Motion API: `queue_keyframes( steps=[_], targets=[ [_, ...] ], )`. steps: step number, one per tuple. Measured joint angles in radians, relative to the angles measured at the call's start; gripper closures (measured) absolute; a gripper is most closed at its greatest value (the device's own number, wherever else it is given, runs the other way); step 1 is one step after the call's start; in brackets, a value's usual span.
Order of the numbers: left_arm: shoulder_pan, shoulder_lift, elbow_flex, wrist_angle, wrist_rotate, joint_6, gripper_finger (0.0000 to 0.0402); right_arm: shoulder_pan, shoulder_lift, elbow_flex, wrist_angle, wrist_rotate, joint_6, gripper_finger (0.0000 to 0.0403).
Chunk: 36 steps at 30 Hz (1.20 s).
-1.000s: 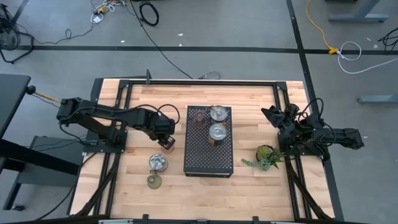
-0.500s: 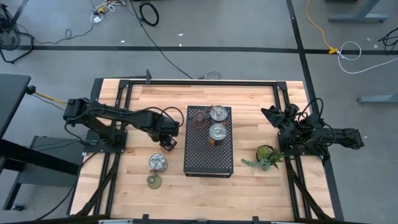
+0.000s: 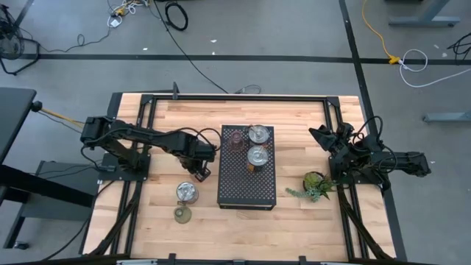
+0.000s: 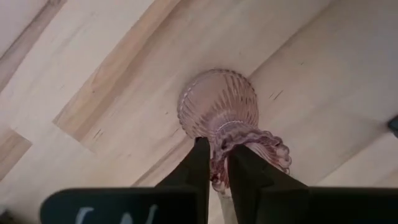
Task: Pick & Place candle stick holders
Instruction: Put the pink glass candle holder on the shelf
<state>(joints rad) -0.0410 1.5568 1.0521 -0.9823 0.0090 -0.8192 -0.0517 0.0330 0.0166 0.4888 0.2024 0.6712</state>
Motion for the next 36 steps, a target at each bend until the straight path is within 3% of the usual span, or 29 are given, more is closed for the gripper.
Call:
queue_keyframes(
  steps=[7,12,18,26,36],
  targets=[
    [0.006,0.008,0.11,-0.181,-0.002,0.056,0.0372,0.0,0.0,0.0,-0.001,0.0,-0.001,0.0302],
    [0.011,0.007,0.29,-0.37,-0.023,0.099,0.0372,0.0,0.0,0.0,-0.005,0.0,-0.002,0.0302],
    [0.015,0.006,0.579,-0.451,-0.021,0.159,0.0372,0.0,0.0,0.0,-0.006,0.0,-0.002,0.0302],
    [0.034,0.01,0.892,-0.425,-0.014,0.151,0.0372,0.0,0.0,0.0,-0.006,0.026,-0.002,0.0302],
    [0.033,0.169,0.933,-0.313,0.051,0.237,0.0372,0.0,0.0,0.0,-0.003,0.026,-0.001,0.0302]
  ],
)
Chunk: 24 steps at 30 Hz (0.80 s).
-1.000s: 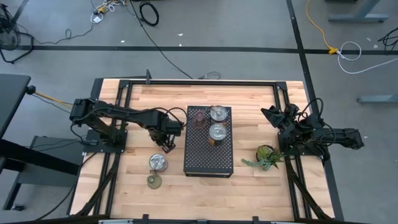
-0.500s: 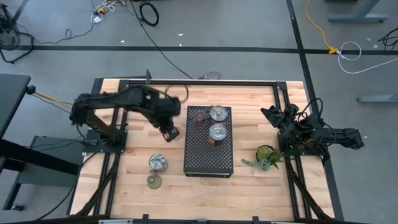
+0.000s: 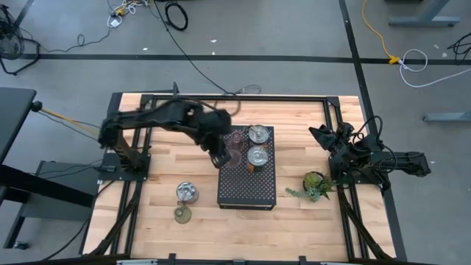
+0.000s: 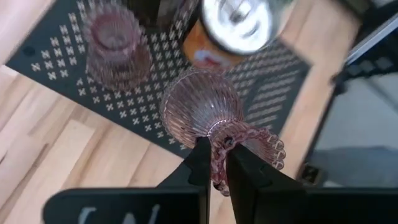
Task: Pick & Place candle stick holders
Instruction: Put the pink glass candle holder on the shelf
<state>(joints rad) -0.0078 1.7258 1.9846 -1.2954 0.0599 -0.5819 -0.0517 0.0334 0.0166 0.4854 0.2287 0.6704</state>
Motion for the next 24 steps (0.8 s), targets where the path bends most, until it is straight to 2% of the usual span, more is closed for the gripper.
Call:
queue_keyframes(
  steps=[4,16,24],
  targets=[
    [0.011,0.056,-0.001,-0.043,0.007,0.044,0.0372,0.0,0.0,0.0,0.0,0.0,0.001,0.0302],
    [0.029,0.139,0.0,-0.012,0.025,0.096,0.0372,0.0,0.0,0.0,-0.001,0.0,0.0,0.0302],
    [0.046,0.156,0.0,0.013,0.014,0.098,0.0372,0.0,0.0,0.0,-0.005,0.0,-0.002,0.0302]
  ],
)
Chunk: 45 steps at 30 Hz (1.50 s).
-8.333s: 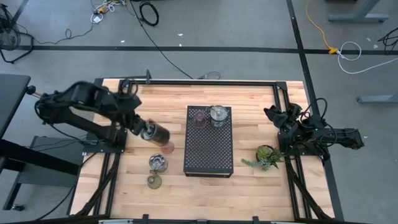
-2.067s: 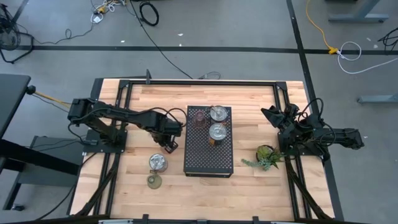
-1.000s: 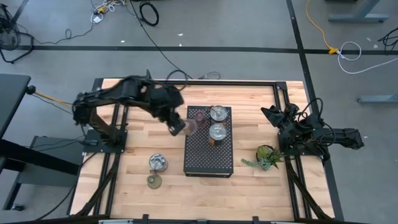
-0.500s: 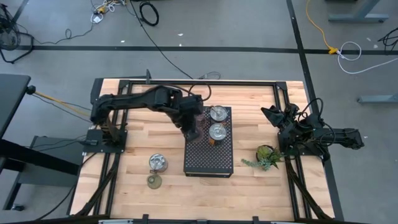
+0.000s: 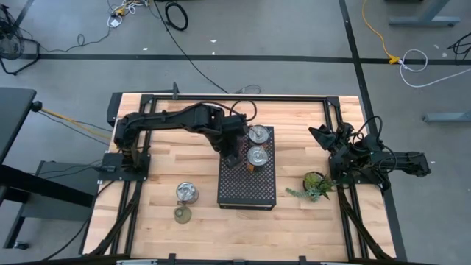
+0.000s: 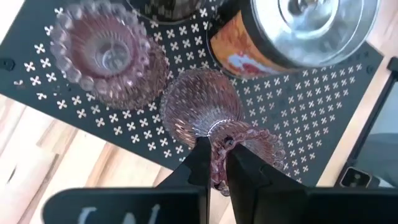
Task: Pick & Place candle stick holders
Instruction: Put the pink glass candle holder on the shelf, then put the silver scented candle on the shelf
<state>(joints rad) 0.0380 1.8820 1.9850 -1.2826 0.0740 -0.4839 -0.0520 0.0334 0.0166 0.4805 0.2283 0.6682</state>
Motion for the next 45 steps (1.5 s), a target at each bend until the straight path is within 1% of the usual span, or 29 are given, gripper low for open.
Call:
queue_keyframes(
  steps=[5,7,9,14,19,25,29,32,38,41,43,45],
  targets=[
    [0.011,0.0,0.0,0.007,0.001,0.021,0.0342,0.0,0.0,0.0,-0.003,0.0,-0.003,0.0302],
    [0.012,0.0,0.0,0.012,0.001,0.032,0.0338,0.0,0.0,0.0,-0.003,0.0,-0.003,0.0302],
    [0.012,0.0,0.0,0.023,0.001,0.036,0.0342,0.0,0.0,0.0,-0.003,0.0,-0.003,0.0302],
    [0.011,0.0,0.0,0.075,0.005,0.053,0.0368,0.0,0.0,0.0,-0.003,0.0,-0.01,0.0302],
    [0.011,-0.001,0.0,0.087,0.002,0.077,0.0388,0.0,0.0,0.0,-0.003,0.0,-0.01,0.0302],
    [0.019,-0.001,0.0,0.085,0.004,0.085,0.0392,0.0,0.0,0.0,-0.003,0.0,-0.01,0.0302],
    [0.035,-0.011,0.003,0.066,0.021,0.088,0.0385,0.0,0.0,0.0,-0.003,0.0,-0.01,0.0302],
    [0.053,-0.02,0.037,0.013,0.026,0.087,0.0379,0.0,0.0,0.0,-0.003,0.0,-0.009,0.0302],
    [0.063,-0.023,0.152,-0.043,0.021,0.095,0.0374,0.0,0.0,0.0,-0.003,0.0,-0.007,0.0302],
    [0.053,-0.019,0.22,-0.197,0.072,0.086,0.0374,0.0,0.0,0.0,-0.003,0.0,-0.007,0.0302],
    [0.038,-0.022,0.257,-0.301,0.081,0.089,0.0374,0.0,0.0,0.0,-0.003,0.0,-0.007,0.0302],
    [0.015,-0.06,0.24,-0.274,0.113,0.071,0.0374,0.0,0.0,0.0,-0.003,-0.001,-0.007,0.0302]
  ],
)
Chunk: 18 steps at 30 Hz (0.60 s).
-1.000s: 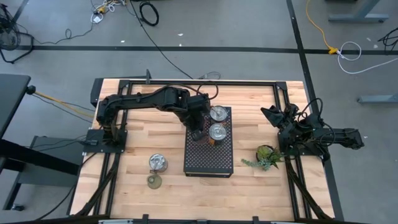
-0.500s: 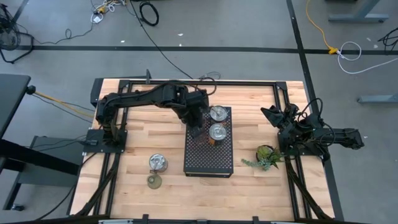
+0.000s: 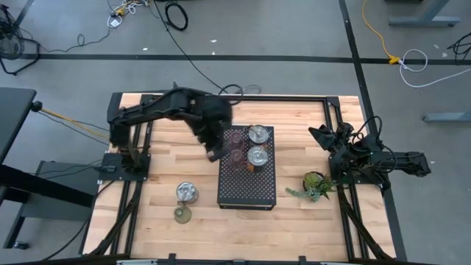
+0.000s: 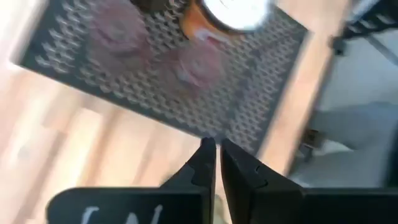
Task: Pick & Place candle stick holders
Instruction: Put the silver scented candle on the shelf
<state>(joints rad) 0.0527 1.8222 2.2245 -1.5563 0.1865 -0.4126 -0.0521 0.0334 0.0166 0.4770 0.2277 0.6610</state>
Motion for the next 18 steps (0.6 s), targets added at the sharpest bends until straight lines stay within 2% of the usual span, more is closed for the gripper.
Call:
queue_keyframes(
  steps=[3,7,10,13,15,18],
  targets=[
    [-0.046,-0.074,-0.003,-0.013,0.008,-0.072,0.0374,0.0,0.0,0.0,-0.006,0.0,-0.002,0.0302],
    [-0.12,-0.172,-0.093,-0.014,-0.095,-0.239,0.0374,-0.001,0.006,0.0,-0.011,0.001,-0.006,0.0302],
    [-0.176,-0.27,-0.274,-0.016,-0.13,-0.429,0.0372,-0.001,0.009,-0.001,-0.006,-0.002,-0.002,0.0302],
    [-0.242,-0.369,-0.473,-0.008,-0.113,-0.611,0.0363,-0.001,0.009,-0.001,-0.006,-0.009,0.005,0.0302],
    [-0.304,-0.42,-0.617,-0.011,-0.098,-0.731,0.0352,0.0,0.009,-0.001,-0.006,-0.01,0.005,0.0302],
    [-0.37,-0.466,-0.768,0.042,-0.101,-0.869,0.0326,-0.001,0.01,-0.001,-0.004,-0.01,0.007,0.0302]
  ],
)
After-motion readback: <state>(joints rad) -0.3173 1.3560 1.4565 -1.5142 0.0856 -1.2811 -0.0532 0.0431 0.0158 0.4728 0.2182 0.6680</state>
